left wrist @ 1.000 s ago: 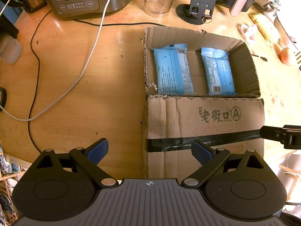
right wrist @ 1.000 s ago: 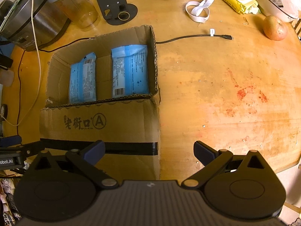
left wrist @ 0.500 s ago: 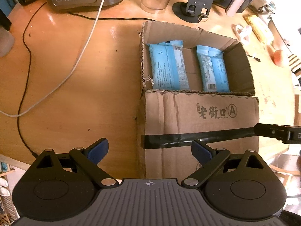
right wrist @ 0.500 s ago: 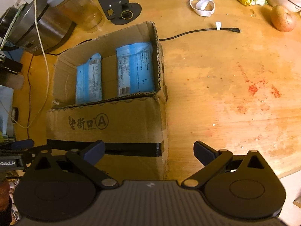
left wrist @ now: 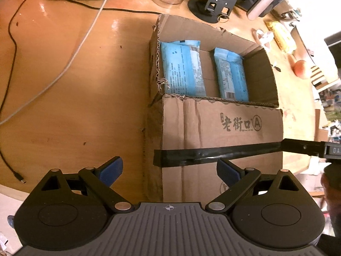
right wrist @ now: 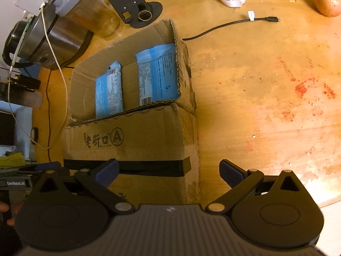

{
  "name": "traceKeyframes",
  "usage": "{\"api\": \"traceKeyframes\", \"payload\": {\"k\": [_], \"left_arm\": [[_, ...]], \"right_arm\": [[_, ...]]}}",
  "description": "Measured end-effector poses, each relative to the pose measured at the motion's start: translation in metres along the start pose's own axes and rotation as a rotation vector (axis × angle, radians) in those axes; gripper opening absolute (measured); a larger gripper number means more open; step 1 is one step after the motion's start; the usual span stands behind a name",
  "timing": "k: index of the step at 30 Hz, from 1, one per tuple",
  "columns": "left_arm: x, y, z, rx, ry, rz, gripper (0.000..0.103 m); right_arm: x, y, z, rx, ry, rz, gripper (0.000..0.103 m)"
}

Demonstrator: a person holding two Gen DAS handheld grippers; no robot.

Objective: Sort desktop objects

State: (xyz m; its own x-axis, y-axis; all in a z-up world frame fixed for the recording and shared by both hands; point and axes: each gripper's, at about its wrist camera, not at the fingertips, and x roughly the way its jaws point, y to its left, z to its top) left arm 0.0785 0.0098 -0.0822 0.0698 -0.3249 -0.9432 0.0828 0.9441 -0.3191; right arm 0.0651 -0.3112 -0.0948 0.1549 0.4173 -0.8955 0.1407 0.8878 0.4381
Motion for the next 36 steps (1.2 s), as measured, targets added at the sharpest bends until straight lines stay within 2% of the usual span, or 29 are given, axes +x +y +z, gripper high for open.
{"api": "traceKeyframes", "payload": {"k": [7,15,26,30,36], "left_arm": [[0.004,0.008,0.000,-0.004,-0.001,-0.066,0.097],[0.008,0.029,-0.001,-0.037,-0.018,-0.187,0.097],[0.014,0.049,-0.003,-0.041,-0.036,-0.318,0.097],[0.015,0.052,-0.006,-0.032,-0.037,-0.348,0.096],[0.015,0.056,-0.007,-0.037,-0.044,-0.356,0.096]], "right_arm": [[0.004,-0.010,0.000,-0.025,-0.001,0.080,0.103],[0.011,-0.027,0.002,-0.037,0.004,0.240,0.103],[0.015,-0.043,0.001,-0.029,0.007,0.371,0.103],[0.013,-0.046,0.000,-0.034,0.007,0.401,0.103],[0.014,-0.050,0.001,-0.024,0.003,0.399,0.103]]}}
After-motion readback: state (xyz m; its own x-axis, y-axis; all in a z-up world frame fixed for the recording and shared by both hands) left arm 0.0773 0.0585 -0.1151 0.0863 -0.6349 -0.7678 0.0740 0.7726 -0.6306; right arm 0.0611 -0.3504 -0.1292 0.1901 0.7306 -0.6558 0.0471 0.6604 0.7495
